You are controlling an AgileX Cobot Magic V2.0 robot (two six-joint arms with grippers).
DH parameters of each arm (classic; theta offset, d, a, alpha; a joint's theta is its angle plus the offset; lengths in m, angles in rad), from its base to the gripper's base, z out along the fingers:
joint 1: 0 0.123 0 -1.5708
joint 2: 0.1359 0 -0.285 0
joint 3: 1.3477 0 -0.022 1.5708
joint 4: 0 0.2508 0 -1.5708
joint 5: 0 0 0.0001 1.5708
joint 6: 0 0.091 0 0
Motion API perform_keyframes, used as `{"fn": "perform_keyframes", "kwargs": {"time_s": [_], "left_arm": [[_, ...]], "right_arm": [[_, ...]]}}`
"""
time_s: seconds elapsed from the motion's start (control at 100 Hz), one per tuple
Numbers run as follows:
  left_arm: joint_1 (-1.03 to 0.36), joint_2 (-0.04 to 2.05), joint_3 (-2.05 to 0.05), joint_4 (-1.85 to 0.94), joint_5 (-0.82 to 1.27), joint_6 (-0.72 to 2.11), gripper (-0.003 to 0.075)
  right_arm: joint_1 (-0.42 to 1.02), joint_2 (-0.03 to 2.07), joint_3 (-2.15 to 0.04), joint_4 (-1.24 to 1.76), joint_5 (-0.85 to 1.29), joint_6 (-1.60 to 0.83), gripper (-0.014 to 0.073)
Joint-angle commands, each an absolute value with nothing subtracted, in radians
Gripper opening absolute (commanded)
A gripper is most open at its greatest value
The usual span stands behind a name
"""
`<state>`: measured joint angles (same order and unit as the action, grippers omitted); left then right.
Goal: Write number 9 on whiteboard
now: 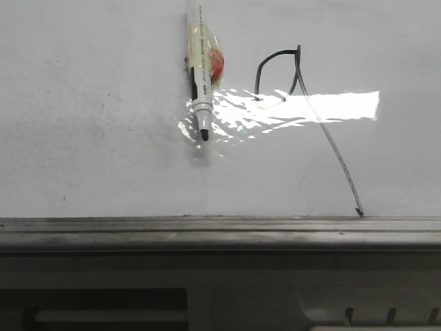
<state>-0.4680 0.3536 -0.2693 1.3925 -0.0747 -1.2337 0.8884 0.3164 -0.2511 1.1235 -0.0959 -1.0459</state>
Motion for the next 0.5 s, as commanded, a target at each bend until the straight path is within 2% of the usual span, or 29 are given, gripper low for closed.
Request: {"fn": "perform_keyframes", "kwargs": {"time_s": [0.0,0.05,0.12,0.25,0.33,0.45,0.49], "left_arm": [[-0.318,0.361,-0.283,1.738,-0.265,-1.639,-0.002],[-0.211,0.359,-0.273,1.837,-0.333,-1.8,-0.002],[-0.104,0.349,-0.26,1.841,-0.427,-1.832,-0.002],[-0.091,0.306,-0.228,1.735,-0.406,-1.805,-0.002],[-0.091,0.279,-0.204,1.426,-0.337,-1.679,-0.002],[-0.091,0.247,-0.192,0.705,-0.208,-1.206,-0.002],[-0.085,0.232,-0.197,0.542,-0.167,-1.079,-0.002]], "right_arm": [[0.884,0.322,-0.277,1.117,-0.128,-1.055,-0.0069],[0.884,0.322,-0.277,1.117,-0.128,-1.055,-0.0069],[0.884,0.322,-0.277,1.117,-0.128,-1.055,-0.0069],[0.884,0.322,-0.277,1.117,-0.128,-1.055,-0.0069],[0.884,0.322,-0.277,1.117,-0.128,-1.055,-0.0069],[0.884,0.322,-0.277,1.117,-0.128,-1.055,-0.0069],[0.884,0.322,-0.277,1.117,-0.128,-1.055,-0.0069]]}}
